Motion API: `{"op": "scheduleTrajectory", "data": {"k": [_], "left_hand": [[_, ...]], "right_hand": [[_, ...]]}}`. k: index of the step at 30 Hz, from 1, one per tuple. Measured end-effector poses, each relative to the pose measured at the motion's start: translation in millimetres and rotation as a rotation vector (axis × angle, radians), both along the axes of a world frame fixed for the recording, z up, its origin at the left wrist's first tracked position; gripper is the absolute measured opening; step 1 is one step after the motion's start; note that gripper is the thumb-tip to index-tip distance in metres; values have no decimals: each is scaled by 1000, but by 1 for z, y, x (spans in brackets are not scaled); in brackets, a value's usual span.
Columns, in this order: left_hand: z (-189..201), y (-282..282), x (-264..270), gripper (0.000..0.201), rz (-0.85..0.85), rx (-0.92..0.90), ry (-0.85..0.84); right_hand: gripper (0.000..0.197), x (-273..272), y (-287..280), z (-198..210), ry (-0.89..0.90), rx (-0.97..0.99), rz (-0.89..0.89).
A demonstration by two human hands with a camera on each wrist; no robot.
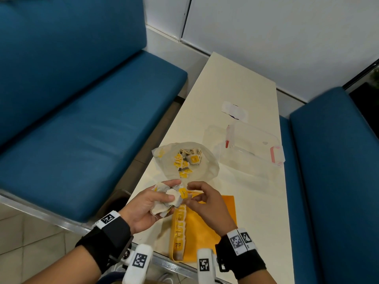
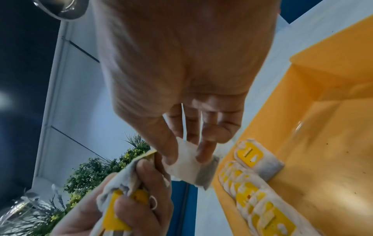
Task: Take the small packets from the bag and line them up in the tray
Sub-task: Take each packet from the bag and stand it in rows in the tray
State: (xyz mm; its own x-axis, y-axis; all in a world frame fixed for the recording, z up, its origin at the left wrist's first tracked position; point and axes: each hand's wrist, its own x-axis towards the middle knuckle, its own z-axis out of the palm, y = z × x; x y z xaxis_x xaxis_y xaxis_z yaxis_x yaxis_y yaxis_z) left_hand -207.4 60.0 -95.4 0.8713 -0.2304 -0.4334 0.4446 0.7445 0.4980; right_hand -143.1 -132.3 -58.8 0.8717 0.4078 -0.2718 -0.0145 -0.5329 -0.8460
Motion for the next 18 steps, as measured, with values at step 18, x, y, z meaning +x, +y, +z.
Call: {"op": "scheduleTrajectory", "data": {"k": [18], "left_hand": [[-7,2,-1,50,5,3,6]], "right_hand": [[17,14,0,22,-235,-168,-65]]}}
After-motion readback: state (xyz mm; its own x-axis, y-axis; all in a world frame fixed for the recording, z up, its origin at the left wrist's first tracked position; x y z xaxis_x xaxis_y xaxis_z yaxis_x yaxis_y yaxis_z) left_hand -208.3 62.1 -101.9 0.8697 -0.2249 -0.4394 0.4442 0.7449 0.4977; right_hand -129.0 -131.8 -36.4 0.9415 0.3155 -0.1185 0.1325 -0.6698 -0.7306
